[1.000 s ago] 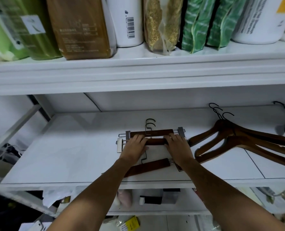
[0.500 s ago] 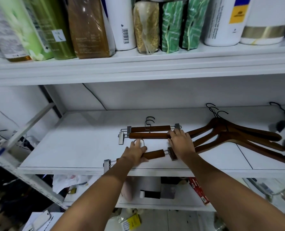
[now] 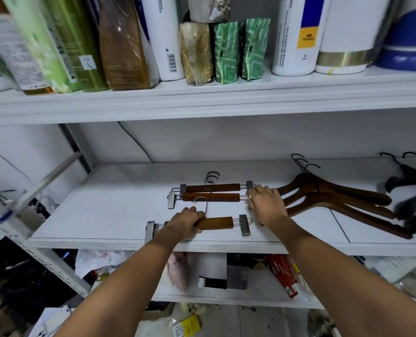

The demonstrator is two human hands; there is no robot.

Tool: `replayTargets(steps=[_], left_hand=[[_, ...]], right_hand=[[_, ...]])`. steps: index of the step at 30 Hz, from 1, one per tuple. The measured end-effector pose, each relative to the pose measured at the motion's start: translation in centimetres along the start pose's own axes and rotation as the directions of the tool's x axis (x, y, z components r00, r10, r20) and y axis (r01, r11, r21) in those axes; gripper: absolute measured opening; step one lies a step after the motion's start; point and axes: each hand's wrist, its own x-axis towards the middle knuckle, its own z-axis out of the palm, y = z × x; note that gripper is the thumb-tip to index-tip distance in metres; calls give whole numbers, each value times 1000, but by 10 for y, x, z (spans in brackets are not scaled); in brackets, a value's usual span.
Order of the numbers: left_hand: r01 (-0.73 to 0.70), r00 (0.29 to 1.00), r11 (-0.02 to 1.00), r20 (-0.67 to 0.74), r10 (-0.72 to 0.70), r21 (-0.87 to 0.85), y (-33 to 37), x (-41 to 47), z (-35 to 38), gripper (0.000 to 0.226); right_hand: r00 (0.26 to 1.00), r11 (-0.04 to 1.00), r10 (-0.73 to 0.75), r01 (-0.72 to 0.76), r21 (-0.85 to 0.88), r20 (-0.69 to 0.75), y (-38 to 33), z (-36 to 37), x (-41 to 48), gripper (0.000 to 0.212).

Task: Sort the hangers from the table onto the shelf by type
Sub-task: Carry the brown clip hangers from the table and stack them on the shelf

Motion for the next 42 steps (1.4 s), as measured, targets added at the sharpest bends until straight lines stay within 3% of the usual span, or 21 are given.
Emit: replayTargets(steps=[5, 11, 17, 20, 22, 25, 28, 31, 35, 38, 41, 42], left_hand=[[-51, 991, 998, -127, 47, -28, 2, -5, -29, 50], [-9, 963, 1000, -269, 4, -16, 8, -5, -83, 45], [10, 898, 950, -415, -146, -312, 5, 6, -106, 40], [-72, 889, 816, -407, -208, -574, 11, 9, -103, 33], [-140, 888, 670, -391, -241, -729, 19, 9, -102, 29], [-239, 898, 379, -352, -264, -894, 34, 9, -103, 30], [-274, 913, 94, -290, -288, -957, 48, 11, -101, 29], [-281, 931, -73, -254, -261, -957, 58, 17, -96, 27], [-293, 943, -136, -262, -207, -946, 58, 18, -88, 18], [-276, 953, -155, -249, -170, -949, 54, 17, -83, 25], [-230, 966, -175, -203, -159, -957, 49, 13, -78, 30], [-199, 971, -140, -175, -165, -970, 48, 10, -76, 28]], right_hand=[[994, 999, 11, -6, 51, -107, 8, -35, 22, 31], [980, 998, -19, 31, 57, -200, 14, -68, 32, 32], [953, 989, 107, -73, 127, -283, 17, -83, 26, 31], [960, 983, 142, -107, 151, -242, 18, -83, 21, 23], [972, 980, 114, -76, 185, -207, 16, -81, 19, 21], [991, 968, 38, -5, 250, -129, 10, -80, 23, 39], [999, 926, -40, 46, 375, -24, 2, -76, 31, 53], [998, 907, -58, 61, 417, -21, -2, -73, 37, 55], [995, 925, -84, 96, 368, -48, 0, -73, 41, 48], [992, 852, -129, 111, 512, -1, -7, -70, 42, 45], [994, 841, -108, 90, 534, 2, -12, -66, 44, 41], [995, 847, -102, 91, 524, -8, -13, -64, 46, 42]])
